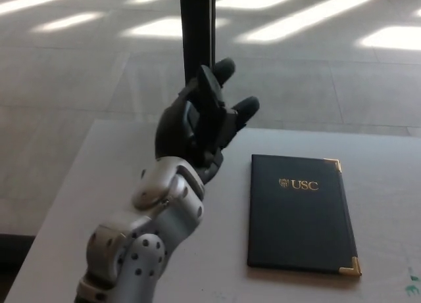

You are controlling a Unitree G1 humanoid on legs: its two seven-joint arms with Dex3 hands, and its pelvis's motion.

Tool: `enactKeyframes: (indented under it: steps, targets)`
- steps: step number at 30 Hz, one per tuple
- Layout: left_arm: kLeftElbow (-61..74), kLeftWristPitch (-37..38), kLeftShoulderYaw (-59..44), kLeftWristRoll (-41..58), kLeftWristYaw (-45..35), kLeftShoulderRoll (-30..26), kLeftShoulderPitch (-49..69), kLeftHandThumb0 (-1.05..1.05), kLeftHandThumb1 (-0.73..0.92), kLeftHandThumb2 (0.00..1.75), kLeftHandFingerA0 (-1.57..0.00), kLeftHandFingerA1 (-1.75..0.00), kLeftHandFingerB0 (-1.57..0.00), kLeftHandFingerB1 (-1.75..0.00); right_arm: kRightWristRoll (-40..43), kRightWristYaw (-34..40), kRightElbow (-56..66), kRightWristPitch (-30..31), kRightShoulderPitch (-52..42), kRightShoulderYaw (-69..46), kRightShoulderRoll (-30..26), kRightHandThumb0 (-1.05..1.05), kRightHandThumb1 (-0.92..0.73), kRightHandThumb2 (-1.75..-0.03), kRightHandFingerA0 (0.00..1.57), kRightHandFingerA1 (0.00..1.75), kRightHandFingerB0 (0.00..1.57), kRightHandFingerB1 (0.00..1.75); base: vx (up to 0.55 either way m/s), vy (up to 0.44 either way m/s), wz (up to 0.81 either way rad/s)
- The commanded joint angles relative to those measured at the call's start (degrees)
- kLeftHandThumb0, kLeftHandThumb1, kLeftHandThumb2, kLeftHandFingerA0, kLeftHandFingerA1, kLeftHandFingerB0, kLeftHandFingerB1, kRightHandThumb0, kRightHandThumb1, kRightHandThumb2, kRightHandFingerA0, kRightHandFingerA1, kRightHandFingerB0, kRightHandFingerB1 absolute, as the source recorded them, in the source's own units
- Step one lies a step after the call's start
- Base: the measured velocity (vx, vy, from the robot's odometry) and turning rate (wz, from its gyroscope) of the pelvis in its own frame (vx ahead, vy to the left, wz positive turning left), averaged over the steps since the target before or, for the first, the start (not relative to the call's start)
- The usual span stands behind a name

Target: The robot uses its left hand to push the cover of the diary kept in the middle of the desk to close it

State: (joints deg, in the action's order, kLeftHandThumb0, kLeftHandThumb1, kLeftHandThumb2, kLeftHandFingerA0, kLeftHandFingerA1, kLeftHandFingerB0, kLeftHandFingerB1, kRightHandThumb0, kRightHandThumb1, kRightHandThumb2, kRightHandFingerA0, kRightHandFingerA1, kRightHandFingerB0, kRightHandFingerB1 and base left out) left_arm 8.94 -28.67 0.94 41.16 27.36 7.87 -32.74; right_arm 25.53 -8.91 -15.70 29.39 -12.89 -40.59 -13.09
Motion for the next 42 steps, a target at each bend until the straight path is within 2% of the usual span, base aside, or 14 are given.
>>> enactKeyframes:
  steps: [1, 4, 5, 6, 18, 19, 20, 23, 24, 25, 27, 28, 29, 42]
  targets:
    - [7.20, 2.17, -24.12, 8.40, 0.60, -11.68, 5.28, -1.04, 0.92, 0.77, -0.30, -0.53, -0.26, -0.48, 1.08, 0.53, 1.04, 1.53, -0.55, -0.64, -2.00, -0.72, -0.92, -0.72, 0.58, 0.82, 0.60, 0.54, 0.00, 0.000, 0.00]
    - [1.76, 4.20, -30.00, 1.79, -3.61, -17.69, 14.67, -1.05, 0.92, 0.82, -0.25, -0.52, -0.22, -0.47, 0.85, 0.00, 1.45, 1.24, -1.05, -0.39, -2.18, -0.73, -0.92, -0.74, 0.54, 0.77, 0.60, 0.56, 0.00, 0.000, 0.00]
    - [0.48, 4.98, -30.98, 0.66, -4.59, -18.57, 16.40, -1.01, 0.79, 1.10, -0.21, -0.51, -0.23, -0.52, 0.81, 0.04, 1.49, 1.26, -1.06, -0.38, -2.19, -0.74, -0.92, -0.72, 0.53, 0.75, 0.58, 0.54, 0.00, 0.000, 0.00]
    - [-1.75, 5.91, -32.80, -0.12, -4.55, -19.27, 18.14, -1.00, 0.92, 0.80, -0.28, -0.46, -0.23, -0.43, 0.88, 0.05, 1.38, 1.29, -1.04, -0.47, -2.19, -0.73, -0.92, -0.72, 0.53, 0.76, 0.58, 0.54, 0.00, 0.000, 0.00]
    - [-19.38, 11.96, -46.51, -2.48, -1.10, -21.05, 29.39, -0.99, 0.92, 0.76, -0.45, -0.45, -0.38, -0.45, 1.69, 0.17, 2.46, 1.72, -1.74, -0.87, -1.32, -0.73, -0.92, -0.72, 0.54, 0.77, 0.59, 0.56, 0.00, 0.000, 0.00]
    - [-21.19, 12.89, -46.77, -3.55, -1.10, -20.95, 29.85, -0.91, 0.73, 1.13, -0.44, -0.55, -0.39, -0.54, 1.65, 0.09, 2.33, 1.57, -1.72, -0.81, -1.34, -0.74, -0.92, -0.73, 0.54, 0.78, 0.59, 0.56, 0.00, 0.000, 0.00]
    - [-23.88, 13.59, -45.43, -6.20, -2.15, -21.22, 31.69, -0.93, 0.92, 0.77, -0.47, -0.42, -0.42, -0.43, 1.17, 0.01, 1.39, 0.94, -1.47, -0.59, -1.60, -0.74, -0.92, -0.73, 0.55, 0.76, 0.60, 0.56, 0.00, 0.000, 0.00]
    - [-28.05, 14.47, -45.40, -7.22, -3.03, -21.28, 32.16, -0.92, 0.92, 0.77, -0.48, -0.42, -0.39, -0.43, 1.49, -0.30, 1.07, 0.86, -1.52, -0.84, -1.76, -0.75, -0.92, -0.73, 0.52, 0.76, 0.56, 0.54, 0.00, 0.000, 0.00]
    - [-29.33, 15.12, -45.19, -7.68, -3.69, -21.47, 32.34, -0.82, 0.75, 1.22, -0.44, -0.58, -0.20, -0.47, 1.52, -0.58, 1.18, 0.68, -1.68, -0.76, -1.76, -0.74, -0.92, -0.73, 0.51, 0.75, 0.56, 0.54, 0.00, 0.000, 0.00]
    - [-30.40, 15.86, -45.09, -8.00, -4.12, -21.41, 32.58, -0.91, 0.92, 0.73, -0.44, -0.46, -0.39, -0.45, 1.46, -0.92, 1.37, 0.37, -1.93, -0.60, -1.77, -0.75, -0.92, -0.73, 0.50, 0.74, 0.55, 0.53, 0.00, 0.000, 0.00]
    - [-30.95, 16.50, -44.86, -8.25, -4.32, -21.12, 32.50, -0.91, 0.92, 0.73, -0.44, -0.46, -0.39, -0.45, 1.63, -1.05, 1.36, 0.23, -2.20, -0.85, -1.86, -0.75, -0.92, -0.73, 0.50, 0.74, 0.55, 0.53, 0.00, 0.000, 0.00]
    - [-32.07, 16.29, -44.48, -9.04, -3.13, -20.77, 32.62, -0.90, 0.72, 1.12, -0.44, -0.58, -0.37, -0.54, 1.79, -0.12, 1.54, 0.51, -1.96, -1.16, -1.60, -0.74, -0.92, -0.71, 0.53, 0.76, 0.60, 0.55, 0.00, 0.000, 0.00]
    - [-33.54, 16.48, -44.10, -9.51, -3.53, -20.80, 32.88, -0.95, 0.92, 0.72, -0.45, -0.48, -0.39, -0.45, 1.98, -0.78, 0.43, 0.21, -1.71, -1.28, -1.95, -0.74, -0.92, -0.72, 0.54, 0.78, 0.60, 0.57, 0.00, 0.000, 0.00]
    - [-36.44, 16.53, -44.49, -9.40, -4.13, -19.92, 31.54, -0.94, 0.92, 0.72, -0.55, -0.48, -0.40, -0.45, 2.22, 0.14, 1.67, 1.10, -1.32, -0.68, -2.33, -0.73, -0.92, -0.73, 0.54, 0.78, 0.57, 0.55, 0.00, 0.000, 0.00]
